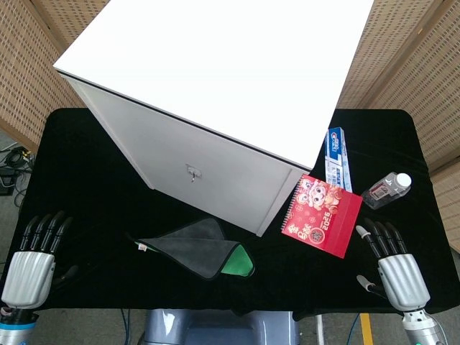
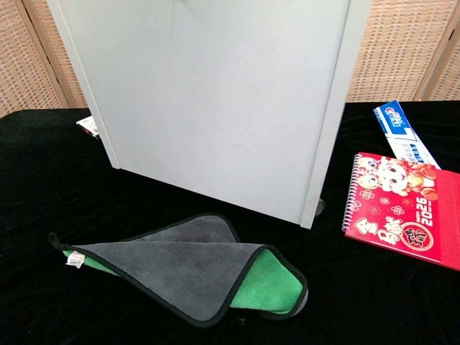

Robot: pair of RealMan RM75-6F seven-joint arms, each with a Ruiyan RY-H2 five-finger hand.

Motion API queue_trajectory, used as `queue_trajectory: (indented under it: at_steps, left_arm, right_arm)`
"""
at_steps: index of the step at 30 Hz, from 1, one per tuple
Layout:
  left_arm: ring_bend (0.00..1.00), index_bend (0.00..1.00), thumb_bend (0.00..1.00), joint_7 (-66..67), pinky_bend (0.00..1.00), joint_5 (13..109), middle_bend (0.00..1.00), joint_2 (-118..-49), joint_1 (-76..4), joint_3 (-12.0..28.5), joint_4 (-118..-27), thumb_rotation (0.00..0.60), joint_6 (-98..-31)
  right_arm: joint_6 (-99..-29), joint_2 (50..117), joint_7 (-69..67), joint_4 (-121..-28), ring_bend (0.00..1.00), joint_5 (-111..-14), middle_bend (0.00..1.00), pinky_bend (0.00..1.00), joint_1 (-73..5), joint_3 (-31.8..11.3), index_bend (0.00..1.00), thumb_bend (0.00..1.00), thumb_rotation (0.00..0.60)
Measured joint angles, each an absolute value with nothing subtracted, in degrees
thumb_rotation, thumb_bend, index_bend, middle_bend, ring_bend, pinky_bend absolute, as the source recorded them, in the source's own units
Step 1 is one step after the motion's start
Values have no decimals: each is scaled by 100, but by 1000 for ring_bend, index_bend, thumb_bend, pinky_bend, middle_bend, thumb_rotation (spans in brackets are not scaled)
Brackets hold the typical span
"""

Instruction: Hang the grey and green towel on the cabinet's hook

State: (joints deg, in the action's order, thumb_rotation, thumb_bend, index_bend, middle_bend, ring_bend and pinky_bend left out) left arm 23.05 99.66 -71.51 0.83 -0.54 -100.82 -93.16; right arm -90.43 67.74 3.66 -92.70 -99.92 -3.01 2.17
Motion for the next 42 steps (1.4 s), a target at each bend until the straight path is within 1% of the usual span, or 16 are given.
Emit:
queue_trajectory:
  at_steps: [1, 2, 4, 5, 8, 10, 14, 17, 21, 25, 31, 36, 40, 42]
  left_arm:
    - [226, 93, 22, 2327, 233, 9970, 157, -7194, 77, -30, -10080, 600, -9331]
    - [380, 121, 27, 2331, 360, 9976, 303, -7240, 68, -3, -10072, 600, -9347]
    - [560, 167, 30, 2346, 521, 9976, 532, -7392, 18, 62, -10016, 600, -9345]
    - [611, 194, 33, 2362, 569, 9961, 602, -7455, -12, 78, -9996, 600, -9305]
    - [732, 303, 72, 2418, 676, 9829, 760, -7546, -159, 124, -10002, 600, -8984]
    - [770, 339, 89, 2498, 704, 9643, 805, -7618, -299, 174, -10013, 600, -8642]
    - [796, 372, 91, 2787, 719, 9117, 834, -7842, -614, 316, -9995, 600, -7969]
    - [801, 376, 97, 3034, 720, 8665, 838, -8079, -854, 425, -9918, 600, -7514]
    - [801, 368, 176, 3426, 721, 7997, 838, -8446, -1166, 553, -9680, 600, -6947]
    - [801, 375, 182, 3900, 721, 7336, 838, -9008, -1524, 673, -9235, 600, -6525]
    - [801, 389, 183, 4371, 721, 6899, 838, -9639, -1915, 744, -8695, 600, -6329]
    - [801, 391, 184, 4669, 721, 6659, 838, -9902, -2114, 706, -8615, 600, -6277]
    - [800, 394, 247, 4848, 720, 6496, 838, -10065, -2221, 640, -8553, 600, -6290]
    - [800, 394, 247, 4882, 721, 6436, 838, -10109, -2254, 618, -8506, 600, -6291]
  right_arm:
    - [-9054, 6768, 348, -9273, 0, -9993, 0, 0, -298, 214, 87, 118, 600]
    - [-9059, 6765, 331, -9277, 0, -9993, 0, 0, -298, 210, 87, 118, 600]
    - [-9063, 6754, 306, -9299, 0, -9995, 0, 0, -297, 208, 87, 117, 600]
    - [-9061, 6752, 307, -9303, 0, -10002, 0, 0, -298, 211, 87, 117, 600]
    - [-9047, 6751, 311, -9309, 0, -10026, 0, 0, -300, 228, 87, 117, 600]
    - [-9042, 6751, 298, -9309, 0, -10028, 0, 0, -299, 233, 87, 117, 600]
    - [-9039, 6752, 281, -9307, 0, -10033, 0, 0, -305, 229, 87, 117, 600]
    - [-9025, 6746, 265, -9313, 0, -10023, 0, 0, -311, 223, 88, 118, 600]
    - [-9040, 6736, 222, -9312, 0, -10019, 0, 0, -309, 218, 89, 117, 600]
    - [-9019, 6731, 188, -9305, 0, -10007, 0, 0, -318, 214, 89, 117, 600]
    - [-9005, 6718, 137, -9305, 0, -9988, 0, 0, -330, 204, 89, 118, 600]
    - [-9023, 6697, 35, -9295, 0, -9944, 0, 0, -330, 177, 89, 118, 600]
    - [-9052, 6678, -48, -9289, 0, -9924, 0, 0, -328, 157, 89, 117, 600]
    - [-9064, 6673, -74, -9286, 0, -9918, 0, 0, -325, 151, 89, 118, 600]
